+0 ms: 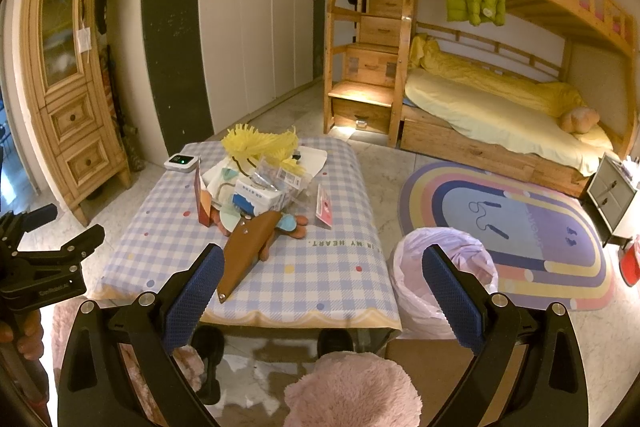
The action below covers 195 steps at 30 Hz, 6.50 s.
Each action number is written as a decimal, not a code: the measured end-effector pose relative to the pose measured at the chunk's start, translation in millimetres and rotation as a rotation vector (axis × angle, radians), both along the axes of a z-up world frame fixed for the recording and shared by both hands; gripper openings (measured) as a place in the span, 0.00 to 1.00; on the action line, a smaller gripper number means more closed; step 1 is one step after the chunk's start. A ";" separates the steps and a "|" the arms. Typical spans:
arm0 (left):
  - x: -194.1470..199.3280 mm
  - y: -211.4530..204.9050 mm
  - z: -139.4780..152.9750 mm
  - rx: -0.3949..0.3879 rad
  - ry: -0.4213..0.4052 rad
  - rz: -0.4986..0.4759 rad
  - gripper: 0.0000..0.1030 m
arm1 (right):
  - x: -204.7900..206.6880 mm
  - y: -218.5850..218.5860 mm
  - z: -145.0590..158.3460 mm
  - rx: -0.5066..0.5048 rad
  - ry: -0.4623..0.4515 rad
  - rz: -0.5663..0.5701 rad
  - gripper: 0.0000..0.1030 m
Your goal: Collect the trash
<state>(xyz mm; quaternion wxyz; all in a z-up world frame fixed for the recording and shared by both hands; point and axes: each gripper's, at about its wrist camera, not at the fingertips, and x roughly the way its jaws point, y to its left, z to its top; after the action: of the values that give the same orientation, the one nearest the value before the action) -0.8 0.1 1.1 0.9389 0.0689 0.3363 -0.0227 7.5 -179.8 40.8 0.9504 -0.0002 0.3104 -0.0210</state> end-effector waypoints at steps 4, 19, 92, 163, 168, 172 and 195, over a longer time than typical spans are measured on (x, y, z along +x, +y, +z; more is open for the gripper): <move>4.9 16.2 1.6 -0.001 0.003 0.002 0.94 | 0.4 -0.1 0.0 0.000 0.001 0.000 0.94; 8.6 21.2 4.6 0.000 0.002 0.004 0.94 | 0.8 0.3 -0.1 0.001 0.001 0.000 0.94; 188.8 -6.8 -52.7 -0.033 0.046 -0.019 0.94 | 172.7 -18.6 -94.0 -0.042 0.055 0.048 0.93; 254.4 -74.6 -15.4 -0.101 -0.240 -0.212 0.15 | 228.0 -74.5 -83.1 0.132 -0.042 -0.115 0.00; 215.1 -94.8 5.7 -0.163 -0.319 -0.334 0.15 | 217.0 -89.3 -76.6 0.147 -0.076 -0.150 0.00; 189.6 -132.6 -4.6 -0.202 -0.256 -0.450 0.15 | 191.7 -111.4 -69.4 0.130 -0.093 -0.204 0.00; 179.1 -331.7 -112.5 -0.180 0.093 -0.705 0.38 | 114.1 -263.3 -182.3 0.151 0.150 -0.522 0.05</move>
<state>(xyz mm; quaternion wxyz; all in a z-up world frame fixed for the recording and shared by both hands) 178.4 -331.6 -111.4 0.8595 0.0967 0.3310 -0.3774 121.6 -443.2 -141.4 0.8845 0.1491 0.3702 -0.2415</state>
